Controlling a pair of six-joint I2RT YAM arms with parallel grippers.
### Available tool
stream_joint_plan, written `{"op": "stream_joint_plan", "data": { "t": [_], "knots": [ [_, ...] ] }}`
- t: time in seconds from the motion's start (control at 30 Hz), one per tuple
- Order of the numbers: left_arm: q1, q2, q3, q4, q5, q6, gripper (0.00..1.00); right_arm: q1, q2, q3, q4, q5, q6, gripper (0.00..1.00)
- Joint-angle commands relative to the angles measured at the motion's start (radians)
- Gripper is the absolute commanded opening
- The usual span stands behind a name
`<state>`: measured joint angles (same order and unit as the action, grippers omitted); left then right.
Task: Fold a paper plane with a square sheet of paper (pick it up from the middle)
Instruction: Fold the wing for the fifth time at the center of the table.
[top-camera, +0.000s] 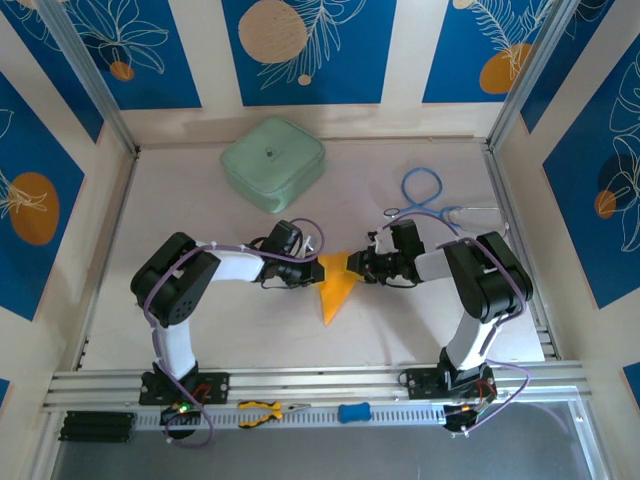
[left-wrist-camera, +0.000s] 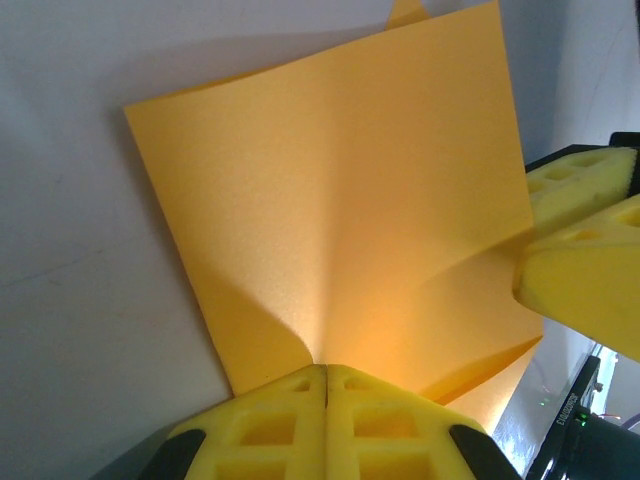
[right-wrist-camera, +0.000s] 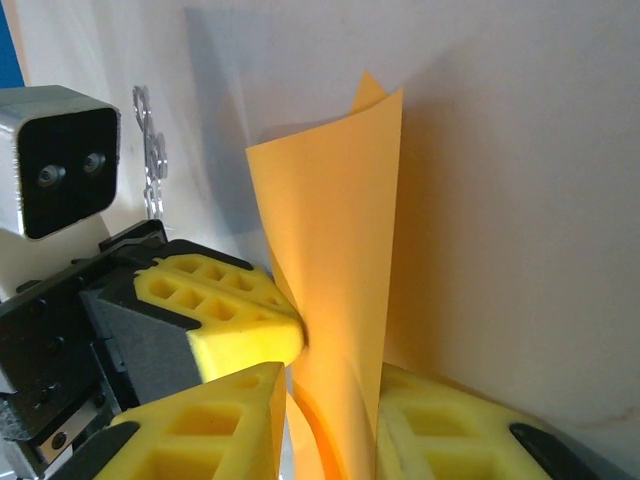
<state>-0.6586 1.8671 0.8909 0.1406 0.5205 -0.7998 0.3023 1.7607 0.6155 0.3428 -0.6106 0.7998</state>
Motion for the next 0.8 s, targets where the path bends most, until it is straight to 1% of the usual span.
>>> {"op": "stream_joint_plan", "data": {
  "t": [0.0, 0.07, 0.17, 0.3, 0.4, 0.47, 0.5, 0.6, 0.7, 0.77],
  "knots": [
    [0.006, -0.008, 0.006, -0.074, 0.002, 0.040, 0.05, 0.001, 0.020, 0.027, -0.049, -0.038, -0.039, 0.25],
    [0.005, -0.010, 0.006, -0.075, 0.000, 0.040, 0.05, 0.000, 0.023, 0.035, -0.059, -0.037, -0.045, 0.24],
    [0.008, -0.016, 0.000, -0.070, 0.002, 0.037, 0.05, 0.001, 0.023, 0.036, -0.063, -0.037, -0.047, 0.19],
    [0.010, -0.045, -0.009, -0.061, 0.005, 0.042, 0.09, 0.001, 0.015, 0.034, -0.065, -0.036, -0.038, 0.11],
    [0.010, -0.091, -0.020, -0.056, -0.021, 0.040, 0.19, 0.007, 0.000, 0.026, -0.063, -0.002, 0.024, 0.08],
    [0.010, -0.125, -0.030, -0.050, -0.044, 0.043, 0.26, 0.017, -0.025, 0.005, -0.023, 0.022, 0.093, 0.07],
    [0.010, -0.144, -0.032, -0.053, -0.057, 0.050, 0.29, 0.024, -0.041, -0.004, -0.015, 0.049, 0.129, 0.07],
    [0.010, -0.196, -0.041, -0.070, -0.091, 0.091, 0.32, 0.050, -0.102, -0.031, -0.044, 0.183, 0.253, 0.07],
    [0.004, -0.250, -0.059, -0.102, -0.127, 0.149, 0.32, 0.078, -0.153, -0.081, -0.034, 0.304, 0.408, 0.06],
    [-0.008, -0.283, -0.077, -0.115, -0.146, 0.192, 0.32, 0.100, -0.178, -0.111, -0.013, 0.363, 0.488, 0.05]
  ]
}}
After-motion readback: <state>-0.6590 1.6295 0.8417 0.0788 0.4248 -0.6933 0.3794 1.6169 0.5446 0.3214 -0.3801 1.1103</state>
